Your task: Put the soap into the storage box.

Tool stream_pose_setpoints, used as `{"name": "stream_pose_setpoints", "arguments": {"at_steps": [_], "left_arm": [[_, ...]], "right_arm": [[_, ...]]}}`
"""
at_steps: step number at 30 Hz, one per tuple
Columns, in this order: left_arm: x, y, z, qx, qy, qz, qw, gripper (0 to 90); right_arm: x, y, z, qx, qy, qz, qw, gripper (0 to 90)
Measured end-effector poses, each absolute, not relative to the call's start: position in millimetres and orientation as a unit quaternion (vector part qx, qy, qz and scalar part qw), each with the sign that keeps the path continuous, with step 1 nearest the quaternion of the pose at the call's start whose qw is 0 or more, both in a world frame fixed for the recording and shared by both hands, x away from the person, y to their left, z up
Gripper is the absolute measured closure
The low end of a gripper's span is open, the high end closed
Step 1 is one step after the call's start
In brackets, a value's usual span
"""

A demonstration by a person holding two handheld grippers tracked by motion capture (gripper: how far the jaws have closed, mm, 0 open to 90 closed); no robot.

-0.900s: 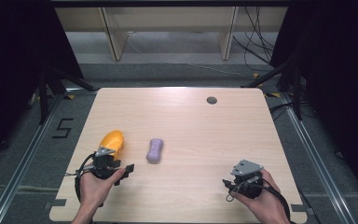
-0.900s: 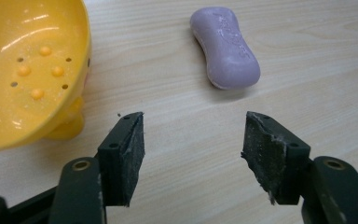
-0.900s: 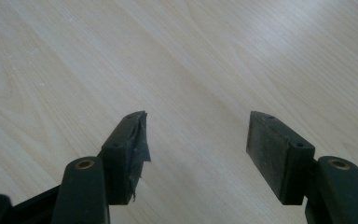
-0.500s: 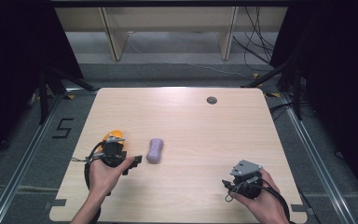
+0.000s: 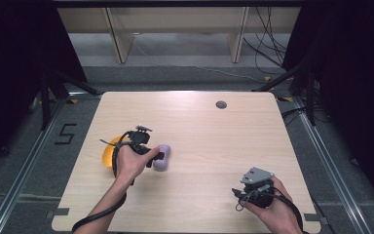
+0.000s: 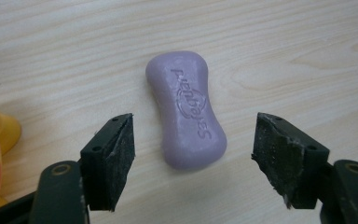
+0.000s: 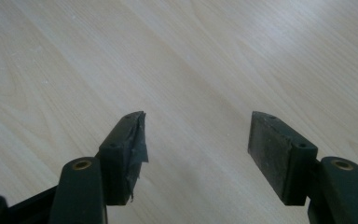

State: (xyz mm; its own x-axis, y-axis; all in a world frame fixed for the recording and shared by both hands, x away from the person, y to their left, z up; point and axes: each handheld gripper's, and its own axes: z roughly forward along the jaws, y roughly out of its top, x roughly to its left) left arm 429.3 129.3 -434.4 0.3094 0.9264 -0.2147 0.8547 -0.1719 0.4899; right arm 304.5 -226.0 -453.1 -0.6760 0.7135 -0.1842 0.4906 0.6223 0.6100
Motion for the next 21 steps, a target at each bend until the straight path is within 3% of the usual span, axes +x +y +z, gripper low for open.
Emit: {"name": "stream_pose_setpoints", "arguments": {"at_steps": [11,21], "left_arm": [[457,112,-454,0.781,0.587,0.05,0.207,28.4],[464,106,-460,0.784,0.588,0.051,0.19,28.9]], "right_arm": [[305,-226,-454,0.345,0.876,0.266,0.207,36.9],[305,-226,-454,0.343,0.876,0.267,0.209,36.4]]}}
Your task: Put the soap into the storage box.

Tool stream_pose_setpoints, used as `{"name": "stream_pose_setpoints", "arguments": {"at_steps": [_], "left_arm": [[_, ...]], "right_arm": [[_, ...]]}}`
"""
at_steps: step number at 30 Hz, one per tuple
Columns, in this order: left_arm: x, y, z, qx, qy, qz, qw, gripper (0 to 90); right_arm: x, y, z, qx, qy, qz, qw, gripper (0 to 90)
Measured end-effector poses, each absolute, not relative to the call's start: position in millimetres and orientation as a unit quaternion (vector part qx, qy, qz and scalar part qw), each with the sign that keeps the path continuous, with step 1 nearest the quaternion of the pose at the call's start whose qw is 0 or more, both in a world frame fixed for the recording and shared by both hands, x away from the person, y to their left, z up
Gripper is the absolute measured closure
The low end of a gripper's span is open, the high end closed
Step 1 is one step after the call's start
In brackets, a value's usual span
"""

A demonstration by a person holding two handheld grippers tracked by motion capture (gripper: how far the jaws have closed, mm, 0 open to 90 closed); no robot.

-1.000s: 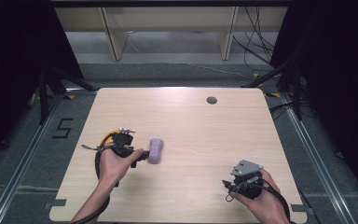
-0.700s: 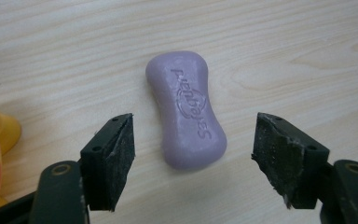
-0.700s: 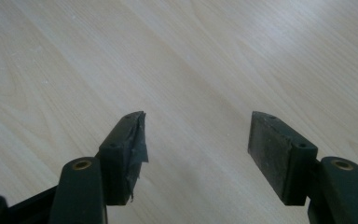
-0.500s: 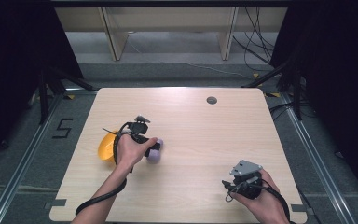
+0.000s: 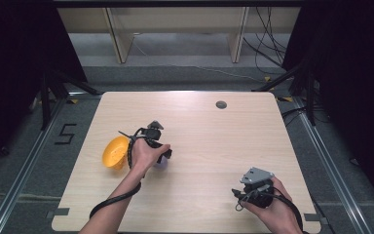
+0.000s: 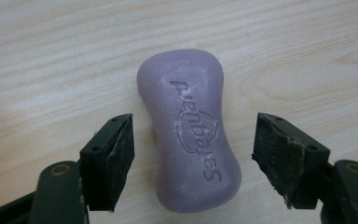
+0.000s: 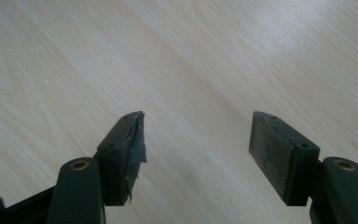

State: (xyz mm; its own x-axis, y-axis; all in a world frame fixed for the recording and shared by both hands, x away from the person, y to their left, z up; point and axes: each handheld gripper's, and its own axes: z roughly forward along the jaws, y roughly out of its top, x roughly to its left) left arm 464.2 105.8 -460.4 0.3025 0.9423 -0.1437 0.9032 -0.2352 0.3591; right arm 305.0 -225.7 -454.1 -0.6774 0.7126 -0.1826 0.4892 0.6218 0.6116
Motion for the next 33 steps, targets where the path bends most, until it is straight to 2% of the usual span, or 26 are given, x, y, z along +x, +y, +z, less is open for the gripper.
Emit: {"name": "stream_pose_setpoints", "arguments": {"at_steps": [7,14,24,28,33], "left_arm": [[469,101,-462,0.793,0.581,0.055,0.174,27.6],[472,96,-463,0.801,0.575,0.046,0.164,21.9],[473,94,-462,0.789,0.589,0.035,0.174,15.9],[474,93,-463,0.786,0.593,0.04,0.171,15.9],[475,94,-463,0.789,0.593,0.043,0.156,24.1]], "right_arm": [[305,-226,-454,0.345,0.876,0.267,0.208,36.3],[305,-226,-454,0.345,0.876,0.267,0.207,35.9],[305,-226,-454,0.345,0.876,0.266,0.206,35.6],[305,-226,-454,0.344,0.876,0.266,0.208,35.5],[305,-226,-454,0.345,0.876,0.266,0.207,35.4]]}}
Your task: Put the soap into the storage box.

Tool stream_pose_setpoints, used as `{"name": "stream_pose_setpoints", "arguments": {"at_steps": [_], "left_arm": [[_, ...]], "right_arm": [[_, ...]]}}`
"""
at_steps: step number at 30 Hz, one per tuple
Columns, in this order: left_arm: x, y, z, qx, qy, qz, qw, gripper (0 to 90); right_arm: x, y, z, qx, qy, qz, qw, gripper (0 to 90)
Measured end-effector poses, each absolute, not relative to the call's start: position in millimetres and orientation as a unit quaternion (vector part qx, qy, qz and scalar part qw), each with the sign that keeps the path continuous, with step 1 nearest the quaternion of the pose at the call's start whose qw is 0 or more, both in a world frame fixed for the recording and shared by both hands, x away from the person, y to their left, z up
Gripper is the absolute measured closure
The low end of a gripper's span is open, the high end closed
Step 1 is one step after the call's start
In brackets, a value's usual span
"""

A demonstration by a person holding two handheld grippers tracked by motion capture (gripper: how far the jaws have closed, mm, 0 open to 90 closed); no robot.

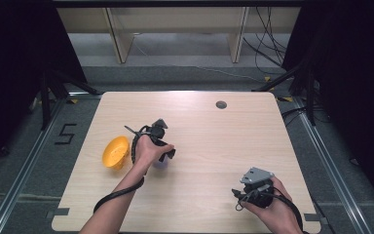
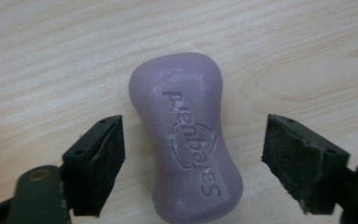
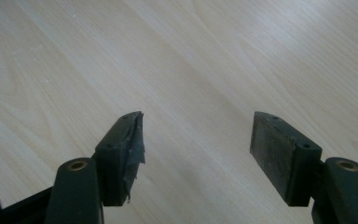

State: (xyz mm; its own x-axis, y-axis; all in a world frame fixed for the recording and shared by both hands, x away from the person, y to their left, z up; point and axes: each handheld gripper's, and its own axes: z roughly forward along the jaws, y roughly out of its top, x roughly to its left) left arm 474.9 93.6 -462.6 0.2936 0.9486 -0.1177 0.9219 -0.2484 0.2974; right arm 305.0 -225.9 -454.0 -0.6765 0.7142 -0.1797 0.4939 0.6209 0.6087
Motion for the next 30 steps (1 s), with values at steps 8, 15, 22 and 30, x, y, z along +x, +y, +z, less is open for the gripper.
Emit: {"name": "stream_pose_setpoints", "arguments": {"at_steps": [8,15,22,30], "left_arm": [[479.1,93.7,-464.0,0.782,0.605,0.039,0.143,31.6],[480.1,90.1,-466.4,0.774,0.618,0.04,0.13,35.5],[482.7,90.6,-469.4,0.79,0.6,0.047,0.121,40.2],[481.9,87.7,-472.5,0.777,0.617,0.044,0.119,41.1]], "right_arm": [[304.9,-225.7,-454.2,0.344,0.876,0.266,0.207,35.5],[305.0,-225.7,-454.2,0.342,0.877,0.267,0.208,35.4],[305.1,-225.6,-454.4,0.341,0.877,0.267,0.206,35.4],[305.1,-225.5,-454.7,0.34,0.878,0.267,0.206,35.3]]}}
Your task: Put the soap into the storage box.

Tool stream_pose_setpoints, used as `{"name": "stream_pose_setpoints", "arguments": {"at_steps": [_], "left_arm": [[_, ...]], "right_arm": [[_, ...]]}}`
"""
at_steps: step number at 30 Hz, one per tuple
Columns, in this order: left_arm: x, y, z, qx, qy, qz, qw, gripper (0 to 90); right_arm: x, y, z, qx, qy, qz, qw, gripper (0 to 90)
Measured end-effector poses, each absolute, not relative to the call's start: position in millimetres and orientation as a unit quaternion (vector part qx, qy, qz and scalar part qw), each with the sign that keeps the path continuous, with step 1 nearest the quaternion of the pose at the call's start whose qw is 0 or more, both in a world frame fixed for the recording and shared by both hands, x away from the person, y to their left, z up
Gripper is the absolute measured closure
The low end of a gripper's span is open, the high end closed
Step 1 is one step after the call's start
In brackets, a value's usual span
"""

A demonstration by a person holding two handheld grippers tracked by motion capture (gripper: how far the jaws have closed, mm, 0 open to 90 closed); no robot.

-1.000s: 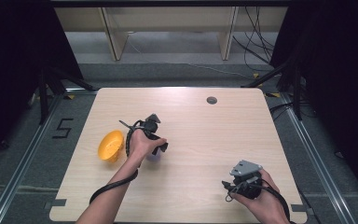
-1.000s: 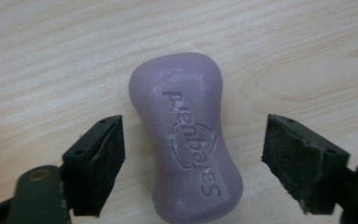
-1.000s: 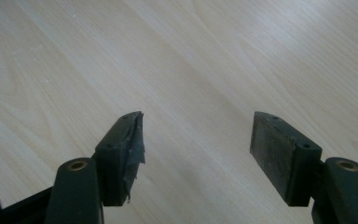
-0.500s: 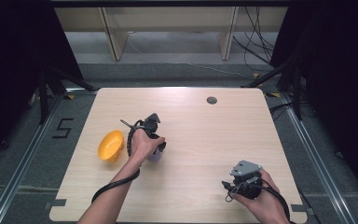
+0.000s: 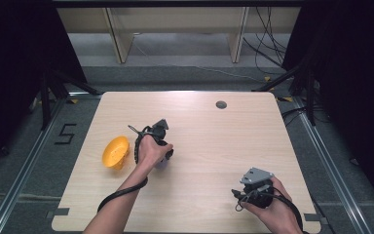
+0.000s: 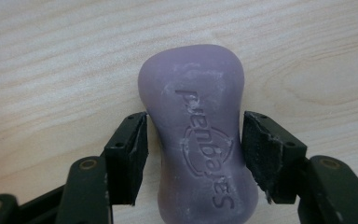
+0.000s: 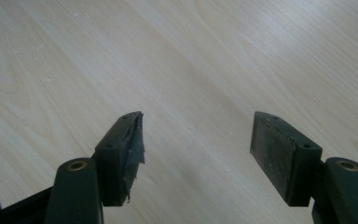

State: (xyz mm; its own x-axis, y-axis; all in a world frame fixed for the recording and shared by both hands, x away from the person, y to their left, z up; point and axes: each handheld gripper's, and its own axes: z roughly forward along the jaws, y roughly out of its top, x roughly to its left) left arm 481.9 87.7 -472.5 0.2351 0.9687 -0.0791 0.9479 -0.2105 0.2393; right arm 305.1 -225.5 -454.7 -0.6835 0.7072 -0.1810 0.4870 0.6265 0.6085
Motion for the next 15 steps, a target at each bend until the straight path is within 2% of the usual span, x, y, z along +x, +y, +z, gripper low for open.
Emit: {"name": "stream_pose_setpoints", "arguments": {"at_steps": [5,15], "left_arm": [[482.5,87.1,-474.4,0.777,0.617,0.045,0.118,41.2],[483.9,87.8,-476.6,0.769,0.627,0.033,0.12,47.1]], "right_arm": [[303.6,-224.3,-454.5,0.351,0.876,0.267,0.197,34.9],[304.2,-224.9,-454.2,0.347,0.878,0.263,0.199,34.7]]}}
